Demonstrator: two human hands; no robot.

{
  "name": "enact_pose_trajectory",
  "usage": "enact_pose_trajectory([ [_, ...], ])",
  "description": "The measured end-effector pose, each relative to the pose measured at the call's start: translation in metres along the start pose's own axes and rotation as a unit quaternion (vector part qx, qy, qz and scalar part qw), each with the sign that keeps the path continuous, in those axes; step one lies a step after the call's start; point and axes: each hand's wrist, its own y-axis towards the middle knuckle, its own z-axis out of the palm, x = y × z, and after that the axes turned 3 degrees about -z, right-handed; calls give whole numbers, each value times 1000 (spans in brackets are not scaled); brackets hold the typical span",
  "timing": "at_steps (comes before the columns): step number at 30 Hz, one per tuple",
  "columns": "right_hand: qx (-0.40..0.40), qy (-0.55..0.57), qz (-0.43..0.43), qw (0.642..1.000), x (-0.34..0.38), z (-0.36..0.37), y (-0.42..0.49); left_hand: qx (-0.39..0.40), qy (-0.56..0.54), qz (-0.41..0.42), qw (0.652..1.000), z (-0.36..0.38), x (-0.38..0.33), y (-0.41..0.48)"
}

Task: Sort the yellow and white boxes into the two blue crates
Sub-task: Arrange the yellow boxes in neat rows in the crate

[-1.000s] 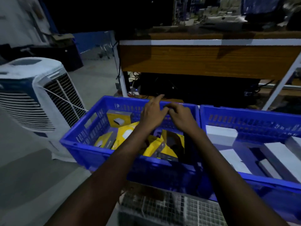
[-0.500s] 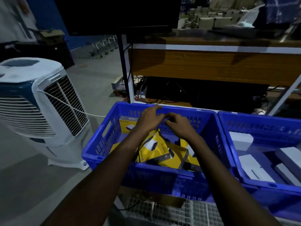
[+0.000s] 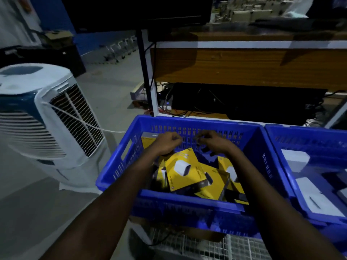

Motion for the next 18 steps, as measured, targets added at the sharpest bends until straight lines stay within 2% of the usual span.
enact_pose_trajectory([
  [4,-32,54,37,997,3,8,6,27,-20,27,999,1,12,16],
  [9,-70,94,40,992,14,13,16,134,-19,29,990,6,12,21],
  [14,-45,44,49,997,11,15,12,248,11,7,969,8,8,31],
  [18,-21,-14,46,999,5,12,16,279,33,-14,960,9,5,40],
])
